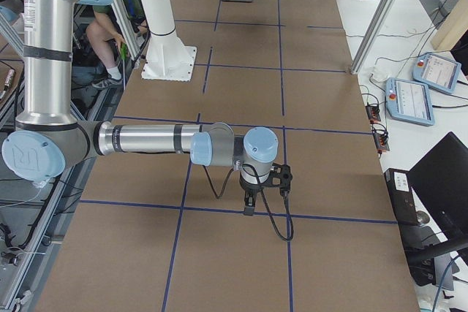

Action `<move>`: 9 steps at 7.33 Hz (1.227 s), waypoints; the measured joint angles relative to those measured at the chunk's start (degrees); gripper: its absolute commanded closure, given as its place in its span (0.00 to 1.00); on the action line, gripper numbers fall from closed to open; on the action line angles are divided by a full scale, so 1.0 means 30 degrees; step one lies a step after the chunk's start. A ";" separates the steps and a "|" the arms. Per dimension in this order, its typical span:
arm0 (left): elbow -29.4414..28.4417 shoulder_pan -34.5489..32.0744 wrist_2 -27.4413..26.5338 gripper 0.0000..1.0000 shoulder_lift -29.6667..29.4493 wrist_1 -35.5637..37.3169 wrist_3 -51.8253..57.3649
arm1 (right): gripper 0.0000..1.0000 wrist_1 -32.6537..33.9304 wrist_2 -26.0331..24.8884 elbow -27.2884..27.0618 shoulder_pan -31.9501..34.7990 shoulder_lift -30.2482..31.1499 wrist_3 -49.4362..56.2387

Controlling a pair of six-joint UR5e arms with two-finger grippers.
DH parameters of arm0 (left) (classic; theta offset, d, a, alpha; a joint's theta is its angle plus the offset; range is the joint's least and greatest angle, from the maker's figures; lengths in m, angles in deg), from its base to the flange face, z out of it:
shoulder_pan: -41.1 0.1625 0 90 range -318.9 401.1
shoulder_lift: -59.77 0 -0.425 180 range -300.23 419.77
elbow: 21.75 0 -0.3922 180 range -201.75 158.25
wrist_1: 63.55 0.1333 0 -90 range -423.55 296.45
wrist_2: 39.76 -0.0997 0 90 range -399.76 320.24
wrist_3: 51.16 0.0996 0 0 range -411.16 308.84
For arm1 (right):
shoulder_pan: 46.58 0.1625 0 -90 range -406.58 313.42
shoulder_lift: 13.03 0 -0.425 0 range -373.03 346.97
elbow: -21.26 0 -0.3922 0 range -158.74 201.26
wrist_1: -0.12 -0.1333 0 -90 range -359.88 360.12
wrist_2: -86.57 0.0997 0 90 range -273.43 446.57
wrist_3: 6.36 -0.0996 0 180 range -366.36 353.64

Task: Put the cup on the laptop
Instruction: 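Lift the mug and carry it toward the silver laptop near the robot, then lower the held mug onto the silver laptop's lid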

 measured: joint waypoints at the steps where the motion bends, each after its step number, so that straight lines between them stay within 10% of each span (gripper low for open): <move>1: 0.1198 -0.0669 0.0454 1.00 0.2104 -0.0015 0.0917 | 0.00 -0.0001 0.0001 -0.0001 -0.0001 0.0000 0.0001; 4: 0.3063 -0.1702 0.1298 1.00 0.7817 -0.1817 0.2047 | 0.00 0.0000 0.0000 0.0000 0.0000 0.0000 0.0001; 9: -0.2047 -0.1603 0.1308 1.00 1.0918 -1.3383 -0.2842 | 0.00 0.0000 0.0000 0.0000 0.0000 0.0000 0.0002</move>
